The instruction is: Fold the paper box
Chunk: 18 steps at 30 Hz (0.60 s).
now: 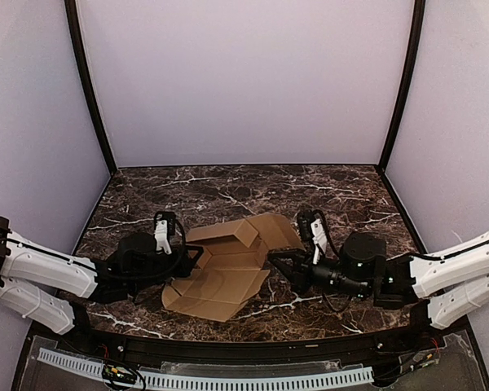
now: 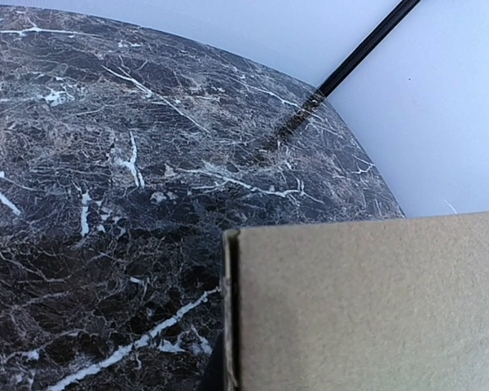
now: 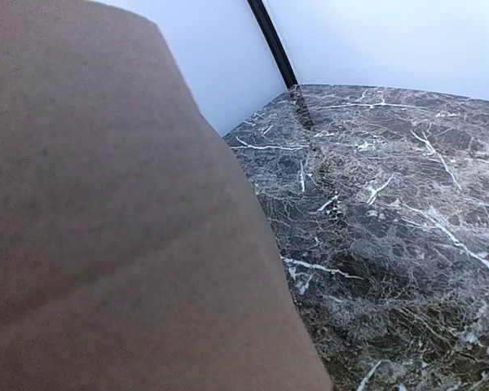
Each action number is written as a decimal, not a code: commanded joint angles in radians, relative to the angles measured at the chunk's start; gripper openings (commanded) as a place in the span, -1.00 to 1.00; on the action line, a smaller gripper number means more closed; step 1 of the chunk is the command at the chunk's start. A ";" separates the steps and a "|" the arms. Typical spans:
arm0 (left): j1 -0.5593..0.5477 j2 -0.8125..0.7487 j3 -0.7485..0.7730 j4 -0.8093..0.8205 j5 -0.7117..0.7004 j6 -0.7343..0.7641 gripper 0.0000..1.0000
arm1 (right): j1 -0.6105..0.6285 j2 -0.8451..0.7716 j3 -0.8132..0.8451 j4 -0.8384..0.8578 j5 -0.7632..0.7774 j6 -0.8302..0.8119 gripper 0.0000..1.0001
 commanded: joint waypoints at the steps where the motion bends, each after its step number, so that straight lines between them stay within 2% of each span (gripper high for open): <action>1: -0.004 -0.023 0.023 -0.056 -0.058 0.074 -0.99 | 0.007 -0.103 -0.054 -0.127 0.002 -0.027 -1.00; 5: -0.003 -0.022 0.037 -0.095 -0.095 0.118 -0.99 | 0.008 -0.214 -0.093 -0.215 -0.037 -0.046 -0.99; 13: -0.004 -0.016 0.061 -0.137 -0.123 0.213 -0.99 | 0.008 -0.418 -0.124 -0.488 -0.047 -0.092 -0.66; 18: -0.003 -0.016 0.063 -0.153 -0.129 0.271 -0.99 | 0.007 -0.515 -0.100 -0.665 0.008 -0.130 -0.56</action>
